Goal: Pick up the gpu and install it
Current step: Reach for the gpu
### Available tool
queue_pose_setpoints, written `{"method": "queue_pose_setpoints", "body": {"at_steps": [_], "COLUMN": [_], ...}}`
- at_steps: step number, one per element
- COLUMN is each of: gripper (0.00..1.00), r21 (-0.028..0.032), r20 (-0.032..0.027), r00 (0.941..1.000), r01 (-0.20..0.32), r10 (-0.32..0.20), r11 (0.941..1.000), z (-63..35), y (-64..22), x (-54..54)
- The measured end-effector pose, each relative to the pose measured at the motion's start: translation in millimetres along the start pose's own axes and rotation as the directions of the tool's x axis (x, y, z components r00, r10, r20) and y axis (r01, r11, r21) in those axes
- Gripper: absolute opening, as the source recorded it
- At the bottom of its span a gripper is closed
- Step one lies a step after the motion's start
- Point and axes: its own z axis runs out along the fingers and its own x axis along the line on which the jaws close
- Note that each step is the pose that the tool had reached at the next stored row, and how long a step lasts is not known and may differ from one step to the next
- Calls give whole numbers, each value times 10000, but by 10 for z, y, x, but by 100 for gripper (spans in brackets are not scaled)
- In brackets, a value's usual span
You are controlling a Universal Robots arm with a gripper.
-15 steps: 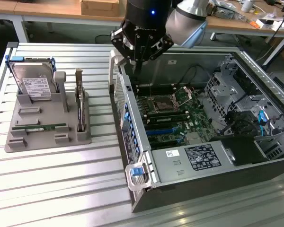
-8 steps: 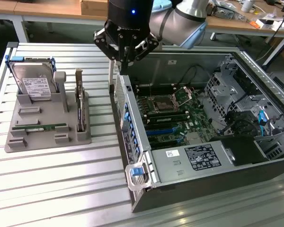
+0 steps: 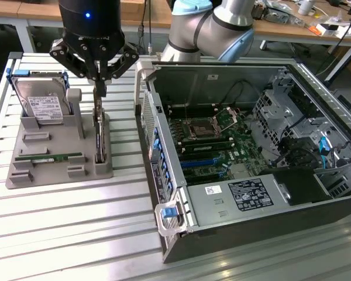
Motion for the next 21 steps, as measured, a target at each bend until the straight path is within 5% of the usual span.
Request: {"method": "queue_pose_setpoints", "body": {"at_steps": [1, 16, 20, 21], "gripper": [11, 11, 36, 36], "r21": [1, 1, -20, -50], "r20": [2, 3, 4, 0], "r00": [10000, 10000, 10000, 10000], "r01": [0, 0, 0, -3], "r10": [0, 0, 0, 3], "r11": [10000, 10000, 10000, 10000], "z": [-2, -2, 8, 28], "y": [-5, -5, -6, -6], "x": [62, 65, 69, 71]}}
